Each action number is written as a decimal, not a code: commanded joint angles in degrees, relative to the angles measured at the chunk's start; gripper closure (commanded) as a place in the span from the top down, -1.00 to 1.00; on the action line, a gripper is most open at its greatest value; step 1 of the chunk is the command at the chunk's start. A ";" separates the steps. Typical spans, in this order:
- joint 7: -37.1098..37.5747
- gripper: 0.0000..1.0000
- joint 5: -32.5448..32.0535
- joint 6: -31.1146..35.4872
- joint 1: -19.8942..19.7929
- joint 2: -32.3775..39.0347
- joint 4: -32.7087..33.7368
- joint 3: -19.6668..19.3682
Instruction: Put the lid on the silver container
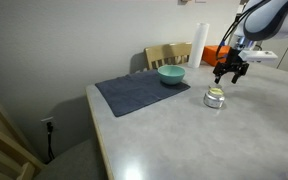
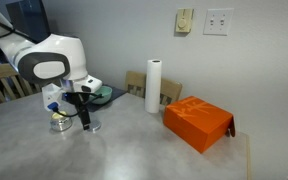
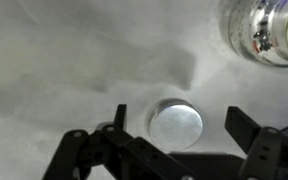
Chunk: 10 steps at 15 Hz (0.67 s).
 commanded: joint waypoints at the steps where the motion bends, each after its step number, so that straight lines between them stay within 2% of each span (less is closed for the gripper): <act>1: -0.25 1.00 0.57 2.79 -0.65 3.09 3.12 1.37; 10: 2.94 1.00 -1.05 1.27 0.94 9.28 9.95 -0.50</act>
